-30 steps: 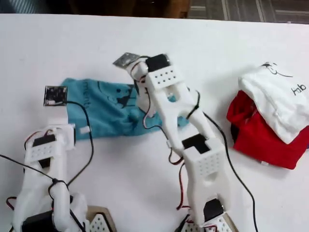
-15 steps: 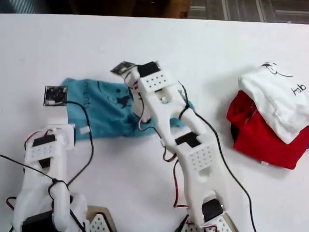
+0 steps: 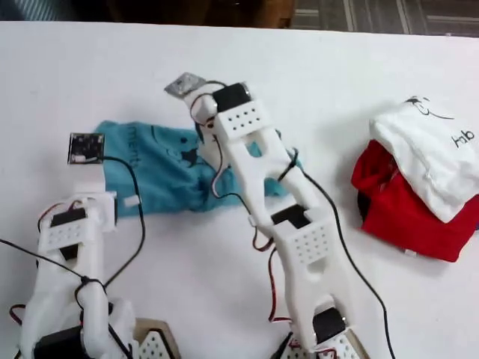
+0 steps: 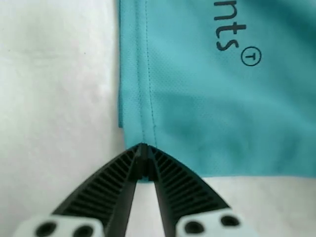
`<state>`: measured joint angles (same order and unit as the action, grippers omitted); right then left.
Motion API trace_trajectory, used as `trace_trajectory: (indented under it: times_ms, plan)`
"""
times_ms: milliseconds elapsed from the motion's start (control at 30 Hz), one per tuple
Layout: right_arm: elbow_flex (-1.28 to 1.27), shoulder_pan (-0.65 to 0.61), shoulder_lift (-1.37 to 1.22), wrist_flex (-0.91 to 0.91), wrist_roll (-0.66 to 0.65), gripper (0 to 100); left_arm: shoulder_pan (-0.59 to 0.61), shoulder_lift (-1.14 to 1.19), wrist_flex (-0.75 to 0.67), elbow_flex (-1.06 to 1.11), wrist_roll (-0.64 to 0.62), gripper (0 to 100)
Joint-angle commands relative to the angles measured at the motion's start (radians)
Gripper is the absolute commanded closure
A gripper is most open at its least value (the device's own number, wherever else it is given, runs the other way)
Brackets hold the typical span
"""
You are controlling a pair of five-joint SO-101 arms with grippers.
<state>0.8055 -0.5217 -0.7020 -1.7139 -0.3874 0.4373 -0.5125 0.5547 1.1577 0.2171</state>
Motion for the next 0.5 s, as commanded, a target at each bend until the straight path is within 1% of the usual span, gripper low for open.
trace_trajectory:
  times_ms: [0, 167, 300, 367, 467]
  plan:
    - [0.078, -0.035, 0.008, -0.002, 0.0, 98.0, 0.003, -0.014, -0.012, -0.005, 0.003, 97]
    - [0.074, -0.113, 0.008, 0.108, -0.002, 98.0, 0.003, -0.014, -0.012, -0.005, 0.003, 97]
    - [0.083, -0.137, -0.022, 0.197, -0.002, 97.8, 0.003, -0.014, -0.012, -0.005, 0.003, 97]
    - [0.083, -0.137, -0.047, 0.211, -0.009, 97.8, 0.003, -0.014, -0.012, -0.005, 0.003, 97]
    - [0.083, -0.13, -0.077, 0.188, -0.071, 97.7, 0.003, -0.014, -0.012, -0.005, 0.003, 97]
